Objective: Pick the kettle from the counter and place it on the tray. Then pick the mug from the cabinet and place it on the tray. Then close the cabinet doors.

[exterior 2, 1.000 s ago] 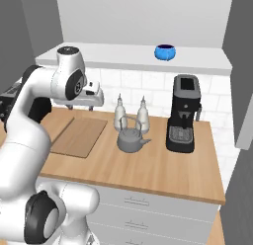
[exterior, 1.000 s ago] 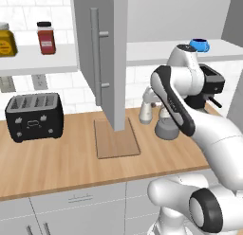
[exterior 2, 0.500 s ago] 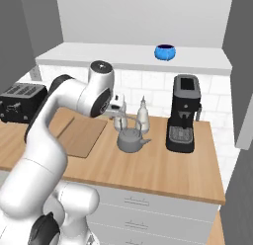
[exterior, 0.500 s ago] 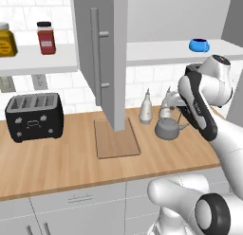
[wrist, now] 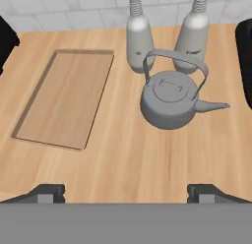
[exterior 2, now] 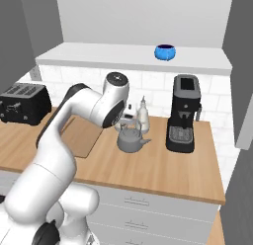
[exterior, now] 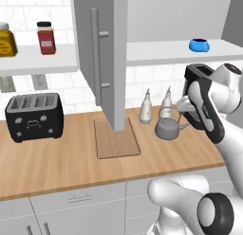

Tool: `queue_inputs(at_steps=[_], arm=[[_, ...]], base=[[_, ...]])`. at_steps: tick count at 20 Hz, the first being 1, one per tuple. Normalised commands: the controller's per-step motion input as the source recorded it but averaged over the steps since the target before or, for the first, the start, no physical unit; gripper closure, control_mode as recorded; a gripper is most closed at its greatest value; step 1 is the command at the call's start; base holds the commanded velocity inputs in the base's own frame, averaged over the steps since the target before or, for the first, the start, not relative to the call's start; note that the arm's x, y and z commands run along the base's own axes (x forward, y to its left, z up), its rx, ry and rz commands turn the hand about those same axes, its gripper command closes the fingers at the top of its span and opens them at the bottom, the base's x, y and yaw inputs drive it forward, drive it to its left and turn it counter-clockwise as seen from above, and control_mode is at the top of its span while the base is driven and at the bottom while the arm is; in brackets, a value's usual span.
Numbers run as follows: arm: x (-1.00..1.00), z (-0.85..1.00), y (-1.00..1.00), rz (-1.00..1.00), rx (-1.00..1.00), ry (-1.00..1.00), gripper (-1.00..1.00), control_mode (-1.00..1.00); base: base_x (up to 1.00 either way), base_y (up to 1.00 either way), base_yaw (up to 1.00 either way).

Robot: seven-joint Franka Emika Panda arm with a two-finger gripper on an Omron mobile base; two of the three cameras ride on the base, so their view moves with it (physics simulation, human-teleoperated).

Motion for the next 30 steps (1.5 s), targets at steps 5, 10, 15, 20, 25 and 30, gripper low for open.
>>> queue_inputs(at_steps=[5, 10, 15, 20, 25, 30], arm=[[0.19, -0.15, -0.29, 0.07, 0.00, 0.00, -1.00, -1.00], [0.37, -0.09, -0.07, 0.06, 0.00, 0.00, -1.00, -1.00], [0.36, -0.12, -0.08, 0.08, 0.00, 0.00, -1.00, -1.00], [0.30, -0.13, -0.10, 0.11, 0.00, 0.00, -1.00, -1.00], [0.20, -0.07, -0.08, 0.05, 0.00, 0.00, -1.00, -1.00], [0.24, -0.14, 0.00, 0.05, 0.00, 0.00, -1.00, -1.00]], base=[[0.00, 0.00, 0.00], [0.00, 0.00, 0.00], [0.00, 0.00, 0.00], [0.00, 0.00, 0.00], [0.00, 0.00, 0.00], [0.00, 0.00, 0.00]])
